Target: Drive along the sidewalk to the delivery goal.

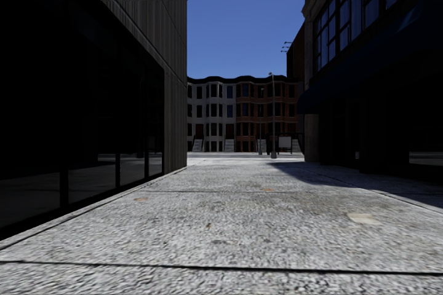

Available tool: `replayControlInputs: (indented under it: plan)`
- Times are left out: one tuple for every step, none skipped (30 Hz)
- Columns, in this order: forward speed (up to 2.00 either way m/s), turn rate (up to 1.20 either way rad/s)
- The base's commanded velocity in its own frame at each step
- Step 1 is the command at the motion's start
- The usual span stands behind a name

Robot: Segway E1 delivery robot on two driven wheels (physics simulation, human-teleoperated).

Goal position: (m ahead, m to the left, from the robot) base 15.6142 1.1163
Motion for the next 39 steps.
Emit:
replayControlInputs:
  plan:
    - [2.0,0.0]
    - [2.0,0.0]
    - [2.0,0.0]
    - [2.0,0.0]
    - [2.0,0.0]
    - [2.0,0.0]
    - [2.0,0.0]
    - [2.0,0.0]
    - [2.0,0.0]
    - [2.0,0.0]
    - [2.0,0.0]
    - [2.0,0.0]
    - [2.0,0.0]
    - [2.0,0.0]
    - [2.0,0.0]
    - [2.0,0.0]
    - [2.0,0.0]
    - [2.0,0.0]
    - [2.0,0.0]
    - [2.0,0.0]
    - [2.0,0.0]
    - [2.0,0.0]
    - [2.0,0.0]
    - [2.0,0.0]
    - [2.0,0.0]
    - [2.0,0.0]
    - [2.0,0.0]
    - [2.0,0.0]
    - [2.0,0.0]
    - [2.0,0.0]
    - [2.0,0.0]
    - [2.0,0.0]
    - [2.0,0.0]
    - [2.0,0.0]
    - [2.0,0.0]
    - [2.0,0.0]
    - [2.0,0.0]
    - [2.0,0.0]
    - [2.0,0.0]
